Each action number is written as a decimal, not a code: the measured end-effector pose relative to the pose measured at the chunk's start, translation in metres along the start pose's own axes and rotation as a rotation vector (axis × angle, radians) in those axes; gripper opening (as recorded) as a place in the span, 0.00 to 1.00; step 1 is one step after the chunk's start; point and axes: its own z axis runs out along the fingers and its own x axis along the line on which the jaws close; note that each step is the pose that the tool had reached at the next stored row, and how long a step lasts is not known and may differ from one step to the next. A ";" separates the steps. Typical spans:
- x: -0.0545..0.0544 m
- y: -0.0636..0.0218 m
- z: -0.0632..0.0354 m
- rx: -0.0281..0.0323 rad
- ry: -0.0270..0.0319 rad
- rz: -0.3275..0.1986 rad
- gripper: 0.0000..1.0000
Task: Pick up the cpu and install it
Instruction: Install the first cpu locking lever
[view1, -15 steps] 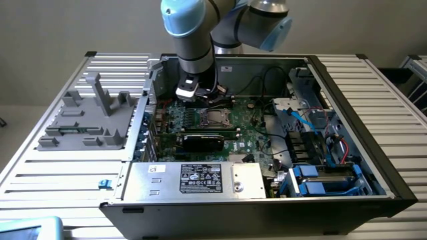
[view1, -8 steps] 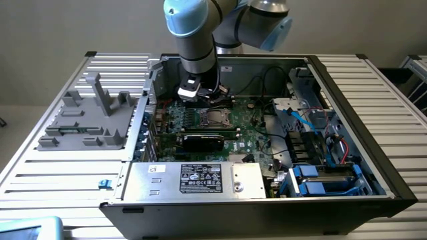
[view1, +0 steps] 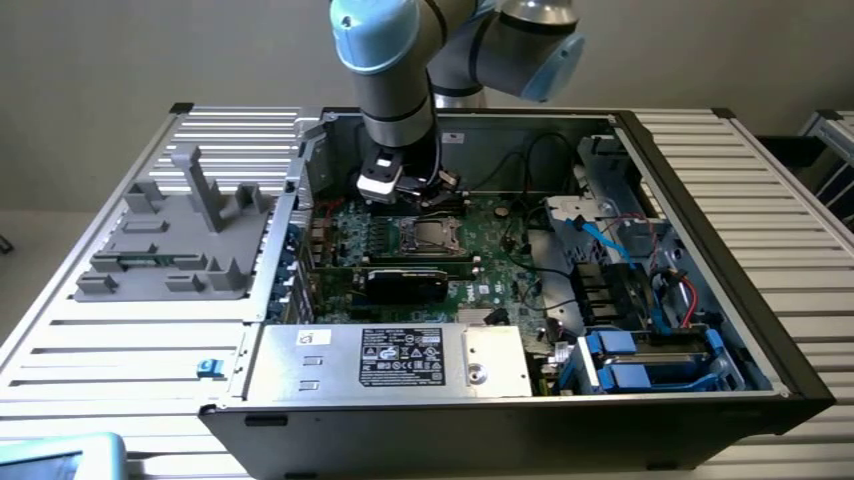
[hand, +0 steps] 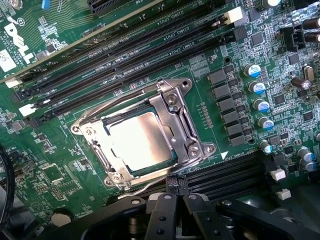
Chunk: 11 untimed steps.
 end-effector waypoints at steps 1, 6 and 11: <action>0.000 0.0001 0.0000 -0.0010 -0.0008 0.000 0.11; 0.001 -0.0002 0.0000 -0.0057 -0.0019 0.001 0.11; 0.003 -0.0012 0.0004 -0.0078 -0.0021 0.000 0.11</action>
